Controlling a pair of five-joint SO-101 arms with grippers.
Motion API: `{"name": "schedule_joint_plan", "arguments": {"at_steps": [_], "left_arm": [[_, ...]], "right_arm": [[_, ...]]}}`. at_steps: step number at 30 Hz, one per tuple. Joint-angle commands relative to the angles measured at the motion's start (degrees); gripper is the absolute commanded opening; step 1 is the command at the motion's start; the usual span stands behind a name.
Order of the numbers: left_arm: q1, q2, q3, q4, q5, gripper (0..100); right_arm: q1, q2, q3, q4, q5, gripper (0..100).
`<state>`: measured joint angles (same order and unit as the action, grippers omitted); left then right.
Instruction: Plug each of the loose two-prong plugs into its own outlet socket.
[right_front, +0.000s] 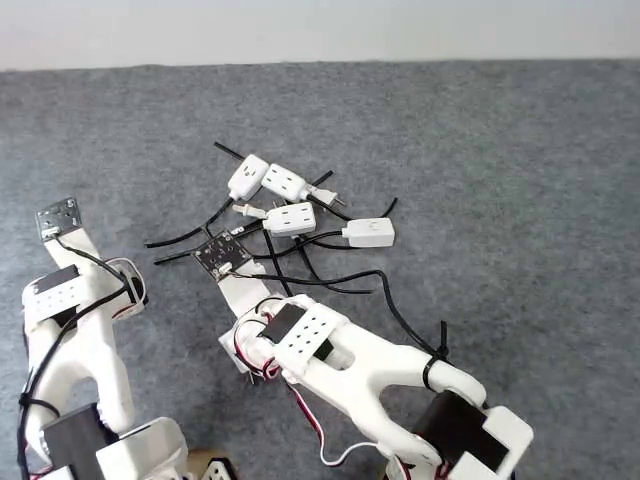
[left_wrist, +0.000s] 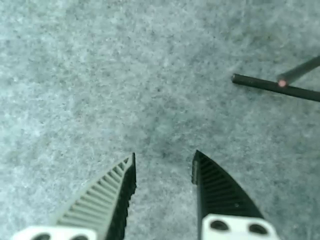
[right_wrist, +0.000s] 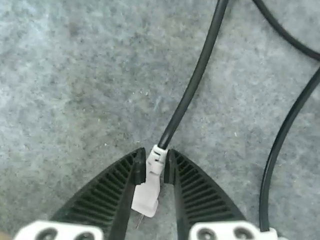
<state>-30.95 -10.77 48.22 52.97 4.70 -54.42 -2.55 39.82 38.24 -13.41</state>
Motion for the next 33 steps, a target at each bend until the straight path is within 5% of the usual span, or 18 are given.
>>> {"name": "schedule_joint_plan", "arguments": {"at_steps": [1,33], "left_arm": [[0.0,-0.1,-2.8,-1.7,0.3,17],[0.0,-0.1,-2.8,-1.8,0.2,17]], "right_arm": [[-0.2,1.4,-4.6,1.7,-0.6,7.0],[-0.8,18.0,-24.7,16.5,-0.7,5.0]]}}
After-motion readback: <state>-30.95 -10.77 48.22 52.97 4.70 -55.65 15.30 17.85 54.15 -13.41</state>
